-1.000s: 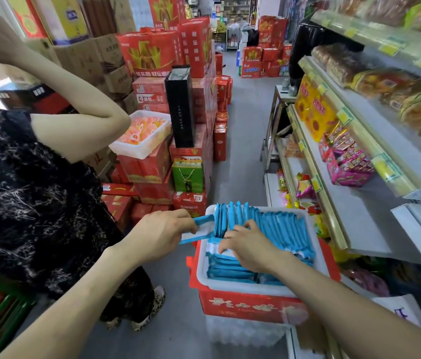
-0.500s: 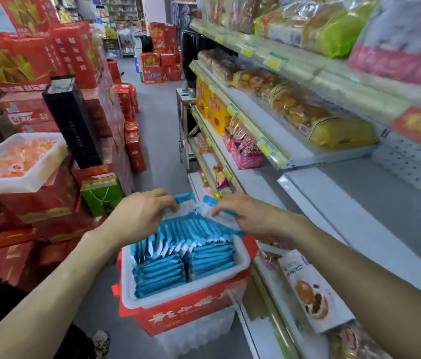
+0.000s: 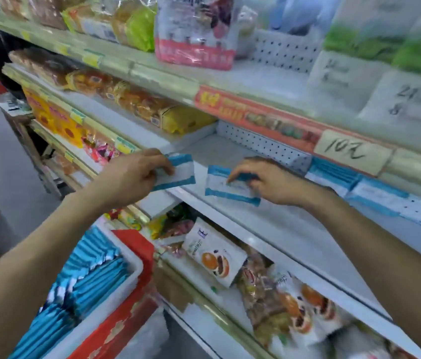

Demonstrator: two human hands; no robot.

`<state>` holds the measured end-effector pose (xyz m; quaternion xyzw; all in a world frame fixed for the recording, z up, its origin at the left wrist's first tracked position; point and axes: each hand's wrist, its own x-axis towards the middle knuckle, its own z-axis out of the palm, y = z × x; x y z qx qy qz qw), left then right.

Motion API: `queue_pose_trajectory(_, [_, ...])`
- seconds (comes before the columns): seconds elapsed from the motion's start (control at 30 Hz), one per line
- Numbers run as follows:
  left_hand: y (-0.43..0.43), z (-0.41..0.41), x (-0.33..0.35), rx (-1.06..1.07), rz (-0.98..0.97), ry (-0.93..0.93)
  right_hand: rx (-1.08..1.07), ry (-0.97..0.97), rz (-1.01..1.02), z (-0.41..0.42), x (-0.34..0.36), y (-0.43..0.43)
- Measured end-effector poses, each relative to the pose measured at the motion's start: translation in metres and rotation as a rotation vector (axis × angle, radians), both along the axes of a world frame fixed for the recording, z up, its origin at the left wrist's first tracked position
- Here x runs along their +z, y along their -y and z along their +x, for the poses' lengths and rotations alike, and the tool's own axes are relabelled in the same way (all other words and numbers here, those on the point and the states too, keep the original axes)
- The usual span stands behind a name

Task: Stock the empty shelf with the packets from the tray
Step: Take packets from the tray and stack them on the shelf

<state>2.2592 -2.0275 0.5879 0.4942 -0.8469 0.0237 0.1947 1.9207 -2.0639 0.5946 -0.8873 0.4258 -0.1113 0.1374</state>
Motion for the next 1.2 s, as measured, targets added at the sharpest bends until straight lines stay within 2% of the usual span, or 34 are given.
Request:
queue_pose_trajectory(0.17, [0.028, -0.073, 0.004, -0.183, 0.021, 0.004, -0.219, -0.058, -0.016, -0.099, -0.005, -0.025])
queue_pose_trajectory(0.27, [0.035, -0.109, 0.002, -0.265, 0.029, -0.002, -0.323, -0.028, -0.026, -0.158, -0.017, -0.039])
queue_pose_trajectory(0.4, [0.03, -0.138, -0.002, -0.382, 0.035, 0.011, -0.546, -0.029, -0.124, -0.231, -0.029, -0.052])
queue_pose_trajectory(0.5, [0.024, -0.149, -0.006, -0.425, 0.02, -0.002, -0.641, -0.023, -0.134, -0.256, -0.032, -0.056])
queue_pose_trajectory(0.8, [0.011, -0.152, -0.023, -0.493, 0.039, 0.017, -0.557, -0.077, -0.148, -0.238, -0.048, -0.021])
queue_pose_trajectory(1.2, [0.002, -0.131, -0.03, -0.393, -0.017, -0.031, -0.516, -0.21, -0.199, -0.223, -0.058, 0.031])
